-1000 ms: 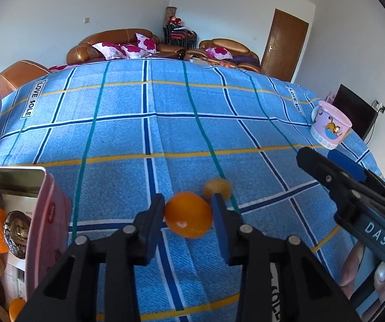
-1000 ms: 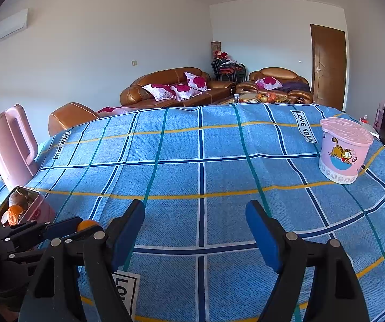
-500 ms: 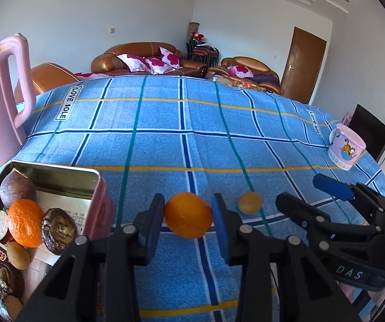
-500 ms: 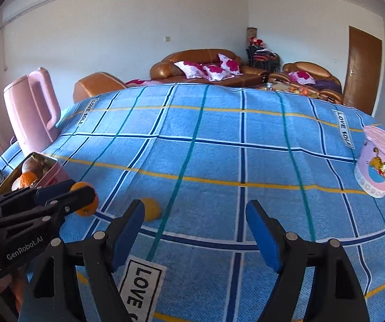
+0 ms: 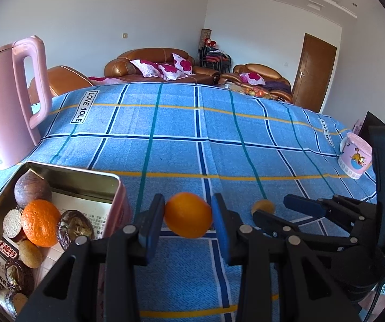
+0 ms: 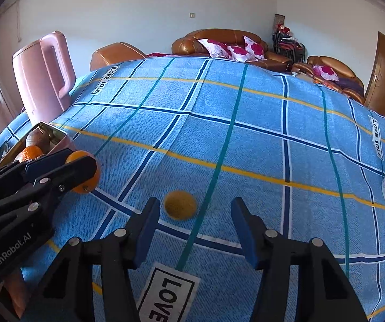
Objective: Organize fruits
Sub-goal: 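Grasp an orange with the left tool while the right tool grasps a small tan fruit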
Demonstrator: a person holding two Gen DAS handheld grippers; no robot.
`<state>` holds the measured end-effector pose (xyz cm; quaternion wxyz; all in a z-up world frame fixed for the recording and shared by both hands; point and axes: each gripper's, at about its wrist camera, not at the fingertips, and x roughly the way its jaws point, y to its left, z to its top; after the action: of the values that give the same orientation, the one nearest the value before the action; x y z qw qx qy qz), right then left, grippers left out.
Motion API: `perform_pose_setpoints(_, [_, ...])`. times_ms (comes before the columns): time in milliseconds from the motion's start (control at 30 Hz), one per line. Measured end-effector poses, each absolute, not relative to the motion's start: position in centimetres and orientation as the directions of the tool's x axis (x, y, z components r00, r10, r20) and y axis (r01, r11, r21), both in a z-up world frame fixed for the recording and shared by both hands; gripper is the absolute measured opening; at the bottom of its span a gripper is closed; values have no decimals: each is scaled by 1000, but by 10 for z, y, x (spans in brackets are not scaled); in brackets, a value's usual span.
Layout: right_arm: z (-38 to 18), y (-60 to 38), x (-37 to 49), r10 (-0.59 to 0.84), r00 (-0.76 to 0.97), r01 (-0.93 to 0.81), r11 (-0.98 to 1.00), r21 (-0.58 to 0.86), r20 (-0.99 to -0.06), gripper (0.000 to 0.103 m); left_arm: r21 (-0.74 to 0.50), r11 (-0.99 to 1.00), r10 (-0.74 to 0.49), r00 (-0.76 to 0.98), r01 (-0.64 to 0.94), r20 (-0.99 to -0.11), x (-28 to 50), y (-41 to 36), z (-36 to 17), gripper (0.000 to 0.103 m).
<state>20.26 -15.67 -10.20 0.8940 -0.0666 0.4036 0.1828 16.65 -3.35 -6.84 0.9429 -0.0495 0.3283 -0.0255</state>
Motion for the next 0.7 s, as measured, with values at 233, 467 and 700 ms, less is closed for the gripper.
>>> perform_pose_setpoints(233, [-106,-152,208,296,580,-401,914,50,-759,30,-104,994,-82,786,22,-613,166,-36,-68,38])
perform_pose_setpoints(467, [-100,-150,200,306,606,-416,909,35,-734,30,-99,994,-88,800,35,-593,161,-37,-65,38])
perform_pose_setpoints(700, [-89,-153,190,315,663,-414,910,18,-679,30,-84,996,-81,818,40,-570,158,-39,-61,38])
